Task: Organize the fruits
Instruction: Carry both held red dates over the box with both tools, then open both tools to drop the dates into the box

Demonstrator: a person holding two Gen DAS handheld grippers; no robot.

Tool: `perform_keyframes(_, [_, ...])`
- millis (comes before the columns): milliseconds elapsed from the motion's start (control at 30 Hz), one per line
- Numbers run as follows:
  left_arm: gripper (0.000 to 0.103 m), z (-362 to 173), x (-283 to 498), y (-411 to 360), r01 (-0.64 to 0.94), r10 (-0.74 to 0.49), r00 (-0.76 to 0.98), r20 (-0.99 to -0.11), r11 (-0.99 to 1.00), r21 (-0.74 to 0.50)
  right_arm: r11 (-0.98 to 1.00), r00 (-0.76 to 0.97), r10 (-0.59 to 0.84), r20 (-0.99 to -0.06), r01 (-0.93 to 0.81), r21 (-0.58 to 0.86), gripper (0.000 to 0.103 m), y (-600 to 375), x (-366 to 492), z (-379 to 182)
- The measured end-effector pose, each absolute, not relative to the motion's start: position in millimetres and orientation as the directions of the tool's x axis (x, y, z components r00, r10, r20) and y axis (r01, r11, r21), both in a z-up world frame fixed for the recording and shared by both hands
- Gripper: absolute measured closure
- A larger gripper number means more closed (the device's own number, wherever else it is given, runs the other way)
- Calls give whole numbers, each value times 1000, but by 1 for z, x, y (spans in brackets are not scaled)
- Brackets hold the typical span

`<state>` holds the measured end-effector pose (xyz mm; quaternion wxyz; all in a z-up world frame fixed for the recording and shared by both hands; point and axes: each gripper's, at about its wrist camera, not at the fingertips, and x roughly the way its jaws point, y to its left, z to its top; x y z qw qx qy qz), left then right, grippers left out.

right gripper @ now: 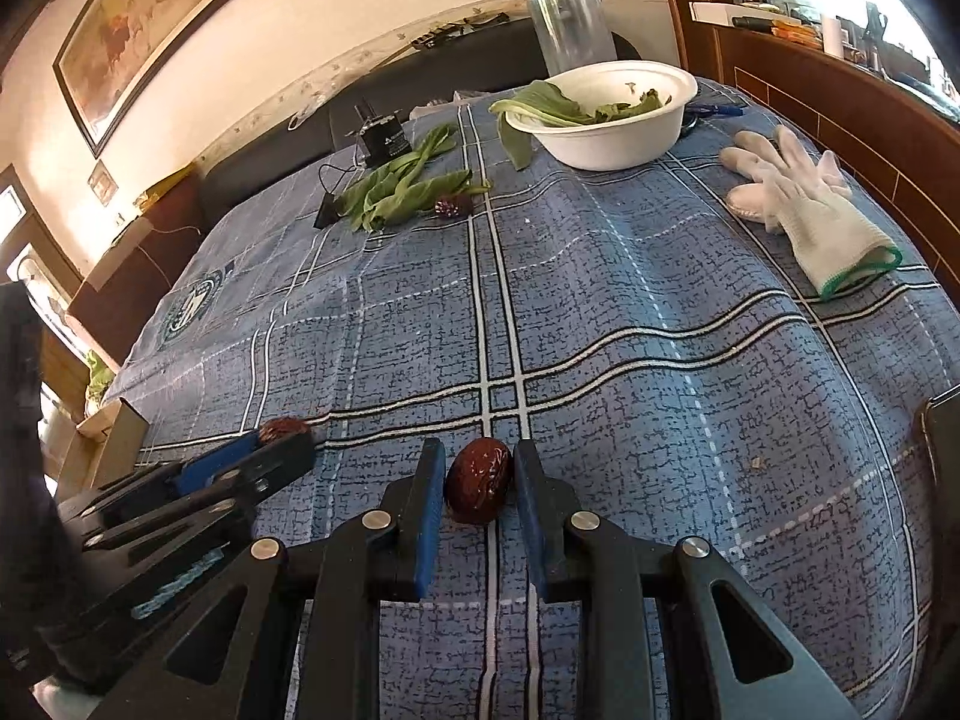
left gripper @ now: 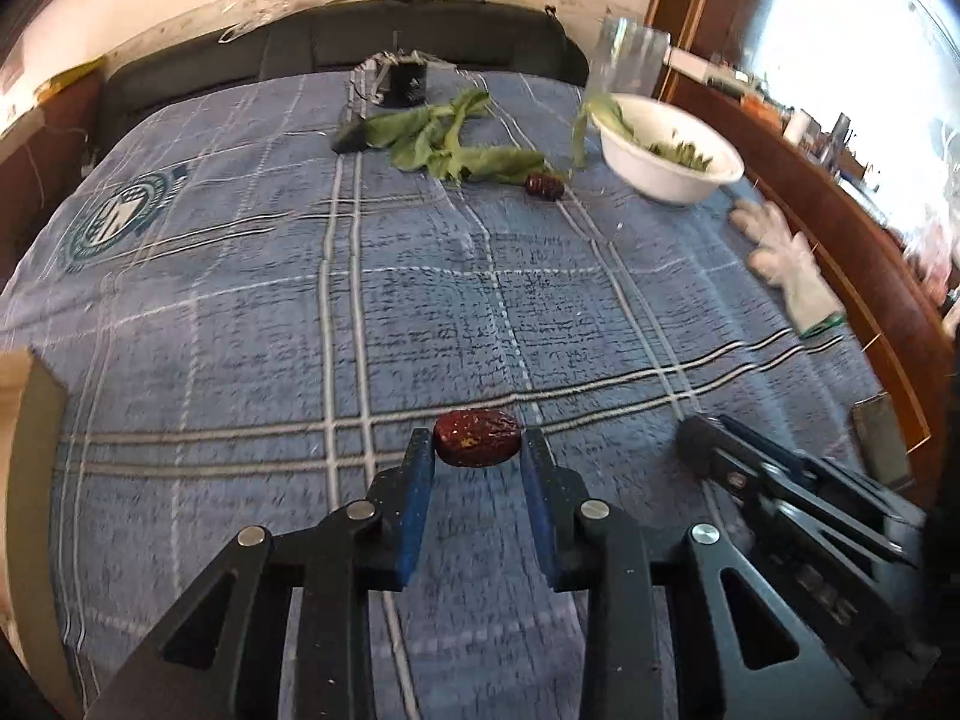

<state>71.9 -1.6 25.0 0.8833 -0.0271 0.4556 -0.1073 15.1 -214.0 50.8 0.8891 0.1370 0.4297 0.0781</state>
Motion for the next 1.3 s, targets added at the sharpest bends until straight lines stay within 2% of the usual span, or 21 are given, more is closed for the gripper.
perform_keyframes(233, [75, 72, 1, 49, 124, -249, 624, -741, 968, -220, 947, 649, 283, -706, -72, 314, 79, -202, 6, 58])
perform_keyframes(400, [74, 95, -55, 126, -18, -97, 694, -714, 988, -151, 964, 694, 251, -675, -114, 242, 78, -175, -10, 81])
perform_keyframes(600, [74, 83, -97, 222, -221, 30, 668, -744, 962, -160, 908, 646, 419, -638, -317, 275, 78, -99, -48, 111])
perform_keyframes(833, [74, 64, -123, 273, -338, 108, 643, -759, 928, -154, 787, 471, 576, -669, -540, 297, 77, 26, -69, 114])
perform_keyframes(967, [74, 55, -129, 289, -365, 134, 635, -760, 920, -143, 762, 416, 574, -705, -587, 274, 77, 75, -70, 105])
perform_keyframes(1300, [74, 48, -143, 309, -364, 86, 655, -751, 907, -214, 762, 316, 530, -787, -585, 278, 76, 144, -37, 71])
